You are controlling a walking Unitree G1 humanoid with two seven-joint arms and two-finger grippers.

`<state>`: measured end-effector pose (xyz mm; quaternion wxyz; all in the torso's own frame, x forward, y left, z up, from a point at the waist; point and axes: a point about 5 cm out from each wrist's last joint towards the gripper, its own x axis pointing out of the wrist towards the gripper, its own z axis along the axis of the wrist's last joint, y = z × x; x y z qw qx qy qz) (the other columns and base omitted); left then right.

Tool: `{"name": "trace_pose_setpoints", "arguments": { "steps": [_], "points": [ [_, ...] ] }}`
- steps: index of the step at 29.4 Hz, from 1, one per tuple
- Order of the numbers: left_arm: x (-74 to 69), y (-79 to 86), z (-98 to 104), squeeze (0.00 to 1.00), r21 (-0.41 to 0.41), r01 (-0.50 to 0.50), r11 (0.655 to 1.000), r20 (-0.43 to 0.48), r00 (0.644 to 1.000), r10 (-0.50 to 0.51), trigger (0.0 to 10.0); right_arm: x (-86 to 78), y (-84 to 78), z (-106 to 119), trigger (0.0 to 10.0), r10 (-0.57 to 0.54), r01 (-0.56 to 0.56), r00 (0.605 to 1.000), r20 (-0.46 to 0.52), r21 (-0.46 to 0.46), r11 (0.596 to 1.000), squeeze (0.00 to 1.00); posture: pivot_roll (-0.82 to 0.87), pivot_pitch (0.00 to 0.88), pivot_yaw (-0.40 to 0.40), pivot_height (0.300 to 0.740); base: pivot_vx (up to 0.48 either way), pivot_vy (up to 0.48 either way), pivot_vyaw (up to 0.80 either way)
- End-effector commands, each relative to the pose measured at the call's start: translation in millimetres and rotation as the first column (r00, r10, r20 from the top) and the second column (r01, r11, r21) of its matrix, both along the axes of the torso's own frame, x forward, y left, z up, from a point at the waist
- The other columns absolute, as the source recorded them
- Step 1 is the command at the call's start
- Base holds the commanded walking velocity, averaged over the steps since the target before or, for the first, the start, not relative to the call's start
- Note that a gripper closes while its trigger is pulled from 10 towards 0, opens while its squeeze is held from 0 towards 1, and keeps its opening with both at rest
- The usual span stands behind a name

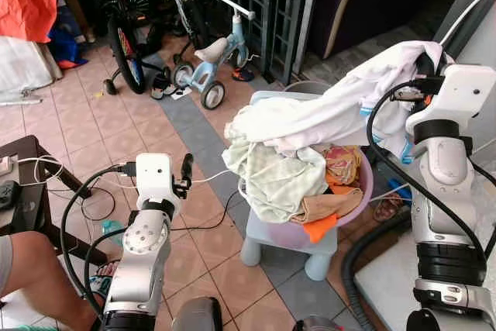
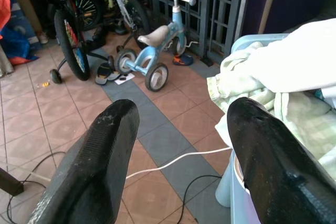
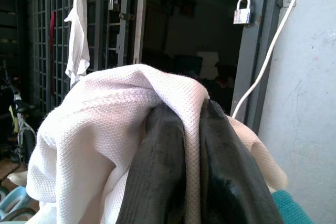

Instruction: Clothes washing

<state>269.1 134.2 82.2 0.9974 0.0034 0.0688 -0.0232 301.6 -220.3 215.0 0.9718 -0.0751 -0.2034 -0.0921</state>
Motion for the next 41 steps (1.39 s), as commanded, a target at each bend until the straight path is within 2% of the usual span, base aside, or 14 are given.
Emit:
{"name": "trace_pose_setpoints", "arguments": {
  "steps": [1,2,3,4,11,15,21,36,41],
  "points": [
    [5.6,-3.6,3.8,0.0,-0.002,0.02,1.0,0.019,1.0,-0.02,10.0,-3.1,13.5,0.2,4.5,0.044,-0.044,0.999,-0.007,0.01,0.999,0.0,-0.08,0.0,0.079,0.74,0.0,0.0,0.0],
    [5.6,-3.6,3.8,0.0,-0.002,0.02,1.0,0.019,1.0,-0.02,10.0,-3.1,13.5,0.2,4.5,0.044,-0.044,0.999,-0.007,0.01,0.999,0.0,-0.08,0.0,0.079,0.74,0.0,0.0,0.0],
    [7.4,-4.9,5.0,0.0,-0.003,0.026,1.0,0.024,0.999,-0.026,10.0,-3.7,19.6,-4.5,10.0,0.057,-0.057,0.998,-0.027,0.01,0.998,0.0,-0.08,0.0,0.082,0.74,0.0,0.0,0.0],
    [10.2,-6.3,8.0,0.0,-0.011,0.026,1.0,0.028,0.999,-0.025,10.0,-4.6,29.4,-10.6,10.0,0.081,-0.08,0.996,-0.047,0.024,0.996,0.0,-0.09,0.0,0.083,0.74,0.0,0.0,0.0],
    [18.0,-16.5,24.0,0.0,-0.041,0.068,0.997,0.084,0.994,-0.064,10.0,-7.1,48.6,-14.4,10.0,0.139,-0.136,0.988,-0.074,0.04,0.99,0.0,-0.08,0.0,0.078,0.74,0.0,0.0,-0.11],
    [17.1,-16.9,22.5,0.0,-0.047,0.072,0.996,0.085,0.994,-0.067,10.0,-5.3,49.3,-11.8,10.0,0.143,-0.141,0.987,-0.077,0.039,0.989,0.0,-0.08,0.0,0.078,0.74,0.0,0.0,-0.8],
    [14.6,-16.8,19.7,0.0,-0.063,0.061,0.996,0.073,0.996,-0.056,10.0,1.8,40.6,-6.3,10.0,0.115,-0.113,0.99,-0.077,0.033,0.993,0.0,-0.07,0.0,0.079,0.74,0.0,-0.041,-0.8],
    [12.3,-16.9,17.0,0.0,-0.059,0.063,0.996,0.063,0.996,-0.059,10.0,1.5,48.4,-9.9,10.0,0.143,-0.14,0.985,-0.095,0.046,0.989,0.0,-0.06,0.0,0.071,0.74,-0.081,0.0,-0.05],
    [12.0,-15.7,16.4,0.0,-0.055,0.065,0.996,0.059,0.996,-0.062,10.0,5.5,49.6,-7.2,10.0,0.146,-0.143,0.985,-0.091,0.044,0.989,0.0,-0.06,0.0,0.067,0.74,-0.144,0.0,-0.8]
  ]
}}
